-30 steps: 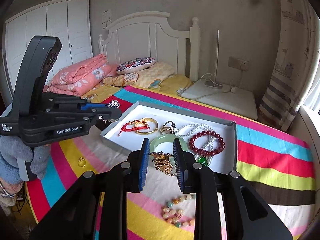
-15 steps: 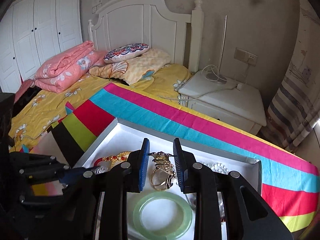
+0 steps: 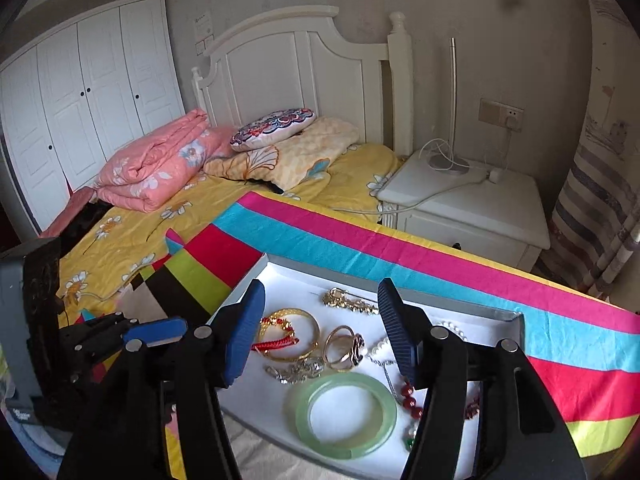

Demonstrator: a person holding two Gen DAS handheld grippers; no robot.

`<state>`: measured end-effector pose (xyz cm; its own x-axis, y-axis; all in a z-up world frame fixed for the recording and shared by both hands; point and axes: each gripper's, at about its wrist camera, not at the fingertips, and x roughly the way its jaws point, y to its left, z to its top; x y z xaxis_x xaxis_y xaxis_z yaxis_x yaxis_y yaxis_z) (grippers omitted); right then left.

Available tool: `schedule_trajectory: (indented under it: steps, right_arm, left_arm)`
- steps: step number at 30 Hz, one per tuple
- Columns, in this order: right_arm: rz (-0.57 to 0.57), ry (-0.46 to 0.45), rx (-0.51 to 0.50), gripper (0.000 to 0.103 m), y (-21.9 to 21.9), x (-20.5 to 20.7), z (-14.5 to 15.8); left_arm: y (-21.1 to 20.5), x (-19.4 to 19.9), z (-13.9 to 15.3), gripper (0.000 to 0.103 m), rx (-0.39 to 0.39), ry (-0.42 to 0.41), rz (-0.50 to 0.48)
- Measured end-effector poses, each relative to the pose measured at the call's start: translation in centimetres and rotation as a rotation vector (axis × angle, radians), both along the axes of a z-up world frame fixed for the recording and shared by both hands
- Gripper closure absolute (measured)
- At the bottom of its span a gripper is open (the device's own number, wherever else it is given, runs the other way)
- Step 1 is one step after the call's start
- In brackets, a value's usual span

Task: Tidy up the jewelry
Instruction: 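Lower both brooches into the white box and open both tools, then withdraw both tools and move the right tool to the pastel bead bracelet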

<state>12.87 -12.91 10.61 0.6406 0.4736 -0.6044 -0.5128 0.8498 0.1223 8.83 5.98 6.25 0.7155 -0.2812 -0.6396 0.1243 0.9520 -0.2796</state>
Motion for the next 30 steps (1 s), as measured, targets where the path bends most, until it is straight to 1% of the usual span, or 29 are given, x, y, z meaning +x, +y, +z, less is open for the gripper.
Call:
schedule_trajectory:
  steps: [3, 4, 6, 8, 9, 11, 14, 16, 18, 22, 23, 26, 28, 30]
  right_arm:
    - [-0.005, -0.005, 0.024, 0.044, -2.3, -2.6, 0.6]
    - [-0.008, -0.009, 0.024, 0.042, -3.0, -3.6, 0.7]
    - [-0.012, -0.021, 0.015, 0.038, -4.4, -5.9, 0.8]
    - [-0.013, -0.03, 0.004, 0.036, -5.8, -7.9, 0.6]
    - [-0.014, -0.031, -0.002, 0.035, -6.5, -8.9, 0.3]
    - [-0.028, -0.031, -0.033, 0.029, -7.9, -10.6, -0.5]
    - [-0.058, -0.026, -0.105, 0.029, -9.4, -12.7, -2.2]
    - [-0.078, -0.003, -0.119, 0.029, -10.9, -13.8, -3.6]
    - [-0.11, 0.024, -0.109, 0.029, -12.6, -14.8, -4.8]
    - [-0.174, 0.09, -0.036, 0.029, -15.4, -16.4, -6.6]
    - [-0.167, 0.102, -0.029, 0.029, -15.6, -16.5, -6.9]
    - [-0.126, 0.104, -0.062, 0.029, -14.7, -16.9, -7.3]
    - [-0.084, 0.1, -0.074, 0.029, -13.4, -16.8, -7.3]
    - [-0.032, 0.079, -0.108, 0.03, -11.5, -16.4, -7.2]
  left_arm:
    - [-0.1, -2.5, 0.7, 0.012, 0.012, -0.048, 0.038]
    - [-0.3, -3.5, 0.8, 0.011, 0.025, -0.063, 0.043]
    - [-0.8, -5.2, 1.1, 0.006, 0.042, -0.079, 0.042]
    - [-1.1, -6.8, 1.1, 0.004, 0.059, -0.088, 0.036]
    - [-1.3, -7.6, 0.9, 0.003, 0.067, -0.087, 0.036]
    - [-1.7, -8.9, 0.5, 0.003, 0.068, -0.069, 0.027]
    - [-2.6, -10.7, -0.6, 0.003, 0.062, -0.04, -0.005]
    - [-3.4, -11.4, -1.4, 0.003, 0.07, -0.018, -0.026]
    - [-4.5, -11.9, -2.1, 0.003, 0.078, -0.001, -0.055]
    - [-7.0, -12.5, -3.5, 0.003, 0.108, 0.022, -0.131]
    - [-7.7, -12.7, -3.9, 0.003, 0.118, 0.027, -0.145]
    - [-8.7, -12.5, -4.9, 0.003, 0.152, 0.065, -0.174]
    - [-8.4, -12.5, -4.9, 0.003, 0.129, 0.06, -0.172]
    - [-7.5, -12.3, -5.0, 0.003, 0.083, 0.07, -0.169]
